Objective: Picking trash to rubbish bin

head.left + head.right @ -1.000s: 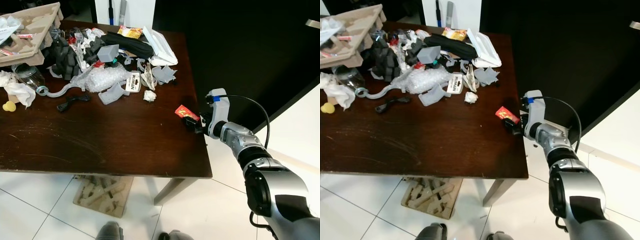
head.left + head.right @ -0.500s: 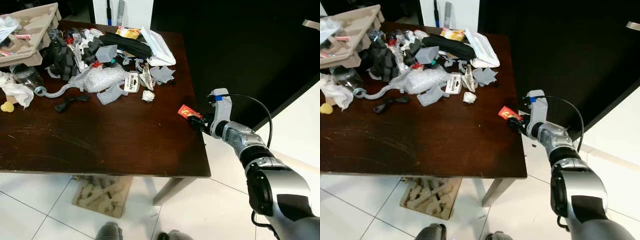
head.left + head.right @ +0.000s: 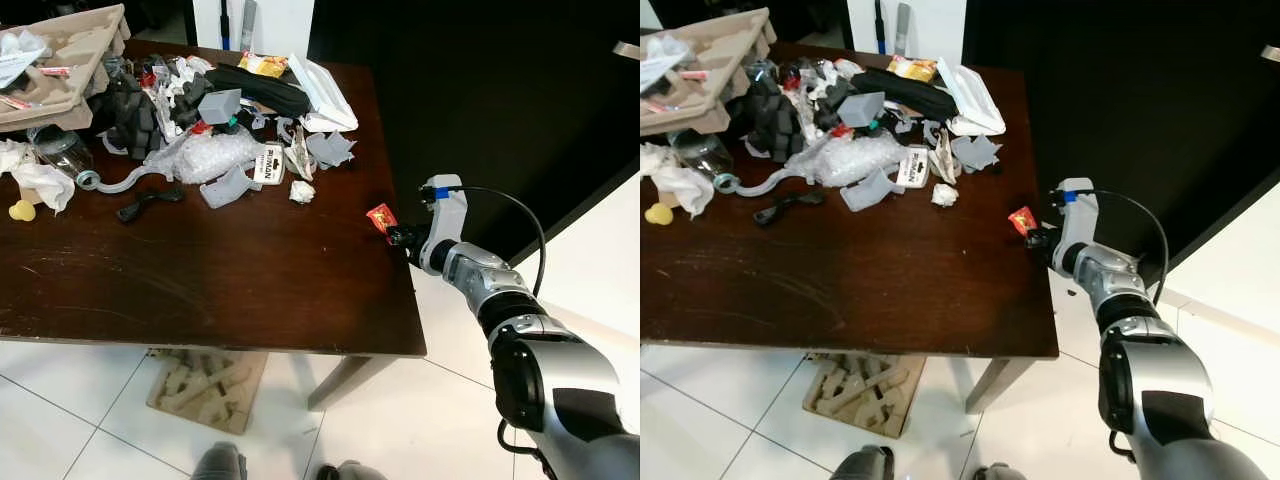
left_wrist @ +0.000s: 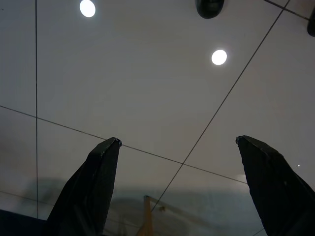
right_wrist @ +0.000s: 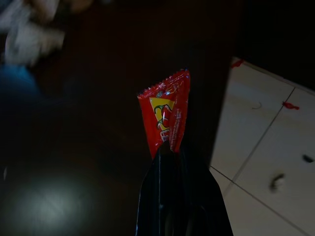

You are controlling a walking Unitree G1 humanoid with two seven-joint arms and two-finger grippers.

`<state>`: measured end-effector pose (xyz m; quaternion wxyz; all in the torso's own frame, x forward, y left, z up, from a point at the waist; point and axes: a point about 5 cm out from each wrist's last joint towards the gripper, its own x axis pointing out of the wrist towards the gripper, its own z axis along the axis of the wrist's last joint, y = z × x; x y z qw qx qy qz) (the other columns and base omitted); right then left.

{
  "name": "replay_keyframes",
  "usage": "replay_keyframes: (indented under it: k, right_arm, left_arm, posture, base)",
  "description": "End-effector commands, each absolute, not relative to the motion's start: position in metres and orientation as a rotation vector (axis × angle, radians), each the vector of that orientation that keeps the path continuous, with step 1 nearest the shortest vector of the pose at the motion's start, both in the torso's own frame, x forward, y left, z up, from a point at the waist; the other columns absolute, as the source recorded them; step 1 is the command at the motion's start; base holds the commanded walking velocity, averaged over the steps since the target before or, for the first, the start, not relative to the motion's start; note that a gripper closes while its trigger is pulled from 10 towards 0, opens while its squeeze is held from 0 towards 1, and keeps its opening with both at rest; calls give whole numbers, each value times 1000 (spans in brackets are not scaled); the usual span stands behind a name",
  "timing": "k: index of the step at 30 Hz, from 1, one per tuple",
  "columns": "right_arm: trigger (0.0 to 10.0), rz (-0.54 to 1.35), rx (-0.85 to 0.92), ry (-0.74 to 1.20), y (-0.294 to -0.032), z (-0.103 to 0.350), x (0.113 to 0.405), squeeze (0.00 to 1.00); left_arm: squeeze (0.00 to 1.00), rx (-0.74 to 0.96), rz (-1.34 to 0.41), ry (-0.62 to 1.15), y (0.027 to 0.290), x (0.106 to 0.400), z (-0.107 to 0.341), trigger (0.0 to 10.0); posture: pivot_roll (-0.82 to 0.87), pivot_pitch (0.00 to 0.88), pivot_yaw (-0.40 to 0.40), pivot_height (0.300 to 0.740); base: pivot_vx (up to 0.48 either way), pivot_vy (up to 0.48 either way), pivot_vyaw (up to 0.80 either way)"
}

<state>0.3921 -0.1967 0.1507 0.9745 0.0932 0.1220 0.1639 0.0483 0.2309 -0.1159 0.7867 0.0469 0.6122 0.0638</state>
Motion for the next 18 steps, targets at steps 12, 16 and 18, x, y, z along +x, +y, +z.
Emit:
replay_keyframes:
  k: [12, 16, 18]
  right_arm:
    - [7922, 436, 642, -5, -204, 177, 393, 0]
    - [10000, 555, 680, -48, -197, 178, 390, 0]
    - [10000, 496, 710, -76, -202, 178, 390, 0]
  left_arm:
    - [0, 96, 129, 1349, 228, 43, -118, 10000]
    - [0, 96, 139, 1340, 229, 47, -117, 10000]
    - [0, 100, 152, 1338, 231, 48, -116, 10000]
  posture:
    - [251, 203, -93, 740]
    - [252, 195, -91, 740]
    - [252, 189, -89, 740]
  base:
    - [0, 0, 0]
    - [0, 0, 0]
    - [0, 0, 0]
